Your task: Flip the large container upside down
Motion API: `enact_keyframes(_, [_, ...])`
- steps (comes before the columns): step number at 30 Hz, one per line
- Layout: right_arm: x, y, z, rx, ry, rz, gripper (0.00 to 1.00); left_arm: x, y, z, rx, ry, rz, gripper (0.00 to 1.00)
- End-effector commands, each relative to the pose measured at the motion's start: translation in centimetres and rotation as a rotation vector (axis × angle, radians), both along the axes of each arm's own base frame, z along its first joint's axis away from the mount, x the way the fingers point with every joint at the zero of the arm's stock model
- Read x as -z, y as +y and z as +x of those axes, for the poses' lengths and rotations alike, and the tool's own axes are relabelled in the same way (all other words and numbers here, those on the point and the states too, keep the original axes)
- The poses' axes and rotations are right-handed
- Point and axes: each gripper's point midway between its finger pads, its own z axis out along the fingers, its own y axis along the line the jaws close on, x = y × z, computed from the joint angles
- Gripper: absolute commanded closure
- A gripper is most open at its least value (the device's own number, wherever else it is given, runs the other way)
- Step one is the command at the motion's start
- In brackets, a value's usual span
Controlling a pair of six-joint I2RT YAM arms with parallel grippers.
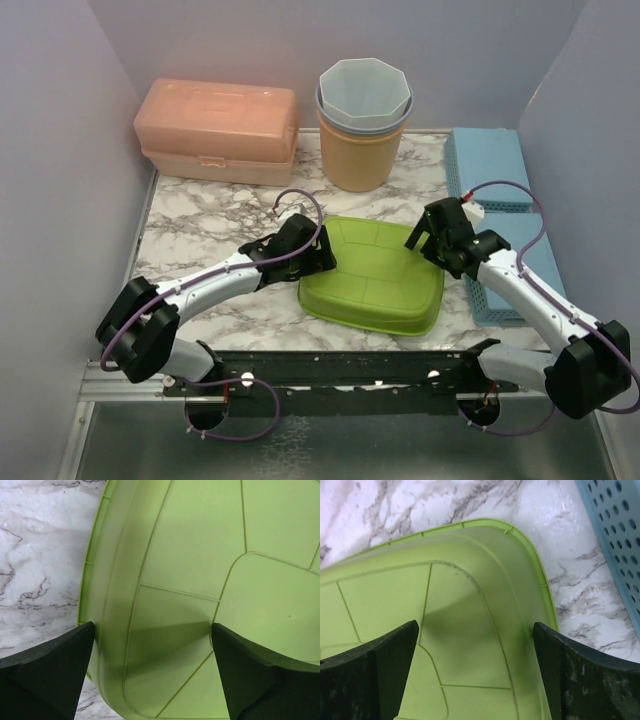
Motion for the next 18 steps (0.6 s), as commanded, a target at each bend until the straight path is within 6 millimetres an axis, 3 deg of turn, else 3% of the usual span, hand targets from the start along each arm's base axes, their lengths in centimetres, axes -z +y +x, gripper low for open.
enact_keyframes(1, [-2.8,1.3,2.0,-0.009,-0.044,0.052,0.0,-2.5,-2.5,-1.0,-0.015,0.006,-0.156,0.01])
enact_keyframes(11, [-3.9,-1.5,3.8,0.076,-0.047,-0.024,0.0,-1.9,-2.2,-2.0,0.025,0.038,-0.132,0.01])
enact_keyframes(18, [-13.9,4.1,8.8,-0.248,-0.381,0.102,0.03,-4.5,-0.4,-1.4,-0.006,-0.06,-0.108,0.01])
